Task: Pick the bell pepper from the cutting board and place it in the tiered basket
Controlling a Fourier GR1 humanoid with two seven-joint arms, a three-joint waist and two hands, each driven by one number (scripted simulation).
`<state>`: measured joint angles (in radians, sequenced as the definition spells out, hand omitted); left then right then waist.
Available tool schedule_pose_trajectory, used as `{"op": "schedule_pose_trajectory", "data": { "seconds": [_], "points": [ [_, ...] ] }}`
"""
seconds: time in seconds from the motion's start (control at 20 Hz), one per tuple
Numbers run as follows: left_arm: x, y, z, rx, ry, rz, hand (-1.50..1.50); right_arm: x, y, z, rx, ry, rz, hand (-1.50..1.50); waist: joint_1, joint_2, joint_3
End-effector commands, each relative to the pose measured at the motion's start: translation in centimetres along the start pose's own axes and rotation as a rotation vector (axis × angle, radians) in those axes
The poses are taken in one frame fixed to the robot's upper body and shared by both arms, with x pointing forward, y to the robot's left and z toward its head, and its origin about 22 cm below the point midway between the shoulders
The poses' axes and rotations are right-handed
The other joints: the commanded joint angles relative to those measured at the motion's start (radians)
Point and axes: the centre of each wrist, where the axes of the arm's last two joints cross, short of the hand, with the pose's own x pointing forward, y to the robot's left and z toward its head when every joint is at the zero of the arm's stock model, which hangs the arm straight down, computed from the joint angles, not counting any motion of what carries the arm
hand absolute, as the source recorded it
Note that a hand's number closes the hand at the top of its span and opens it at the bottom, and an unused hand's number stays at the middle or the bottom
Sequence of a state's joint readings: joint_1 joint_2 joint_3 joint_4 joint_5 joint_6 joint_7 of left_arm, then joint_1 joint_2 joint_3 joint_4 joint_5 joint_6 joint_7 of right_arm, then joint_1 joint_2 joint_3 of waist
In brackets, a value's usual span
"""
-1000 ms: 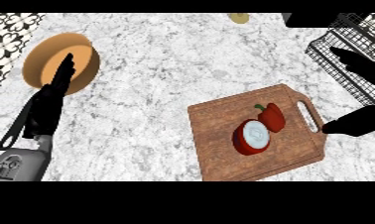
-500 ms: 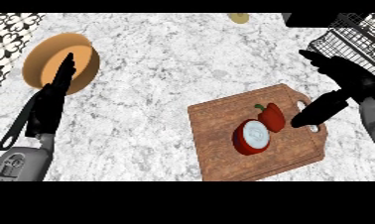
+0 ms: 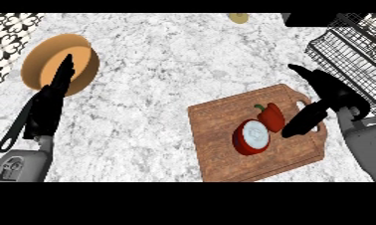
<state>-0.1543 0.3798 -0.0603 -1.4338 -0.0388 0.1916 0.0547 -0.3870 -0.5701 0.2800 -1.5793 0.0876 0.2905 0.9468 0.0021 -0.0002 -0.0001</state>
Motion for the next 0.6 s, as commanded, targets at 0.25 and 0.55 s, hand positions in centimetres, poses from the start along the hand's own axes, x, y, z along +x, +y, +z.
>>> {"op": "schedule_pose_trajectory", "data": {
  "seconds": [0.25,0.55],
  "points": [
    [-0.9,-0.4,0.2,0.002,0.003,0.008,0.0,0.0,3.6,0.1,-0.013,0.037,0.125,-1.5,-0.002,0.0,0.0],
    [-1.1,0.2,0.3,-0.001,0.009,0.011,0.0,1.1,0.4,0.4,-0.071,0.032,0.171,-1.5,0.001,0.0,0.0]
  ]
}}
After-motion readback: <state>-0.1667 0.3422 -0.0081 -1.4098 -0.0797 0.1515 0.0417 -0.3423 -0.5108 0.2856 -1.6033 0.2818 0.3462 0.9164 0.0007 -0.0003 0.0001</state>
